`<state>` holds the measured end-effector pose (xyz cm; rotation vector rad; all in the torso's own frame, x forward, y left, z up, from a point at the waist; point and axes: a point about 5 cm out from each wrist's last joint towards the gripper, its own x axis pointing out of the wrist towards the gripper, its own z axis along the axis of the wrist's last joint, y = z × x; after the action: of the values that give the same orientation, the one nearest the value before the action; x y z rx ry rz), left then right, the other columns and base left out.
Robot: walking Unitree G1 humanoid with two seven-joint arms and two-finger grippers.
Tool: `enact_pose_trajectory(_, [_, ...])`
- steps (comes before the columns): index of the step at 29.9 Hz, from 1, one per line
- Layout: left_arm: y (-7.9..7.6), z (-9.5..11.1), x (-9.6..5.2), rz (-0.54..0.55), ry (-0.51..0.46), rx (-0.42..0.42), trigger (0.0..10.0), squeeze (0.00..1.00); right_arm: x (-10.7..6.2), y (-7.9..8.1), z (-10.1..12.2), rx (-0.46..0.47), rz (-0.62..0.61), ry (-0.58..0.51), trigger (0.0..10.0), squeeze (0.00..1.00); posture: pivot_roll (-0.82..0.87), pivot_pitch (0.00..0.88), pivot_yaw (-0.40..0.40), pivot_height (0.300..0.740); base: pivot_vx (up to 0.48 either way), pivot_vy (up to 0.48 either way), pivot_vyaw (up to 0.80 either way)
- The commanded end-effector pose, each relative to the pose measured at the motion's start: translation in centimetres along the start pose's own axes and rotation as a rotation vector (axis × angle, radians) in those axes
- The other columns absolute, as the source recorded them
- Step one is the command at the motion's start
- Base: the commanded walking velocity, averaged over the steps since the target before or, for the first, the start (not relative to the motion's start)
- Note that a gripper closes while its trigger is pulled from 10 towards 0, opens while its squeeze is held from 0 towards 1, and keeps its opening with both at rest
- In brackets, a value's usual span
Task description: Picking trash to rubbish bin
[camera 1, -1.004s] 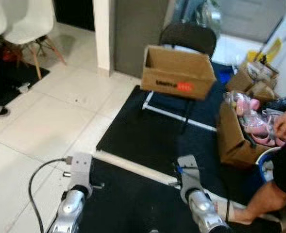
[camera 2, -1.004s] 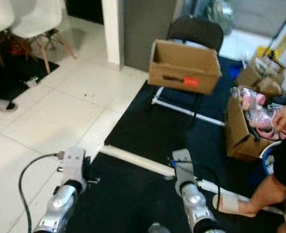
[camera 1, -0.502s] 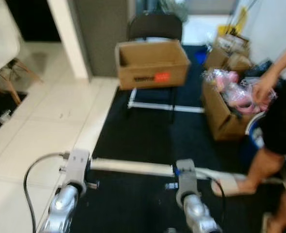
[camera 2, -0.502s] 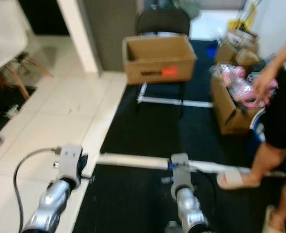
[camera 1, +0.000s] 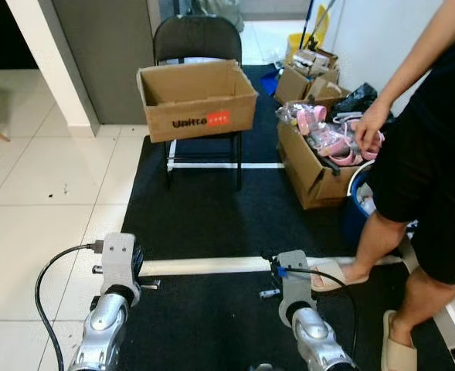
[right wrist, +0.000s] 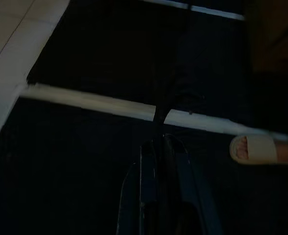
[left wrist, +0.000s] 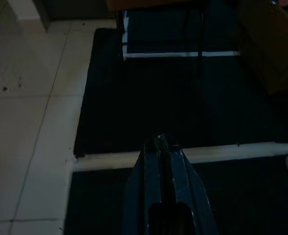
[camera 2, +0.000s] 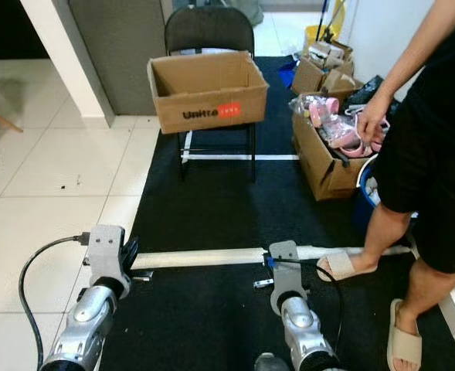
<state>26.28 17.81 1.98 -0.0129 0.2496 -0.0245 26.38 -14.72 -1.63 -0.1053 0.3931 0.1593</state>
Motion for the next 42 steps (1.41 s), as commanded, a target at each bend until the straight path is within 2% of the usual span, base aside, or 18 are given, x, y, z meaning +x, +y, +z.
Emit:
enact_pose_trajectory(1, [-0.29, -0.08, -0.14, 0.001, -0.004, -0.013, 10.0, 0.00, -0.12, -0.09, -0.27, -0.009, 0.008, 0.010, 10.0, 0.00, 0.07, 0.100, -0.011, 0.740, 0.330, 0.000, 0.00])
enact_pose_trajectory(26, [-0.37, 0.17, 0.00, -0.016, -0.005, 0.004, 10.0, 0.00, -0.04, 0.58, -0.05, 0.009, 0.036, -0.006, 10.0, 0.00, 0.07, 0.083, -0.001, 0.740, 0.340, 0.000, 0.00])
enact_pose_trajectory(29, [-0.36, 0.23, 0.03, -0.016, -0.006, 0.006, 10.0, 0.00, 0.02, 0.62, -0.28, 0.008, 0.031, 0.022, 10.0, 0.00, 0.07, 0.082, -0.002, 0.740, 0.337, 0.000, 0.00])
enact_pose_trajectory(38, [-0.38, 0.44, 0.10, -0.022, -0.012, 0.011, 10.0, 0.00, 0.11, 0.60, -0.04, 0.018, 0.027, 0.009, 10.0, 0.00, 0.08, 0.082, -0.002, 0.740, 0.337, 0.000, -0.72])
enact_pose_trajectory(42, [-0.41, 0.50, 0.14, -0.025, -0.013, 0.014, 10.0, 0.00, 0.21, 0.54, 0.08, 0.007, 0.017, 0.011, 10.0, 0.00, 0.08, 0.085, -0.002, 0.740, 0.335, 0.000, 0.00])
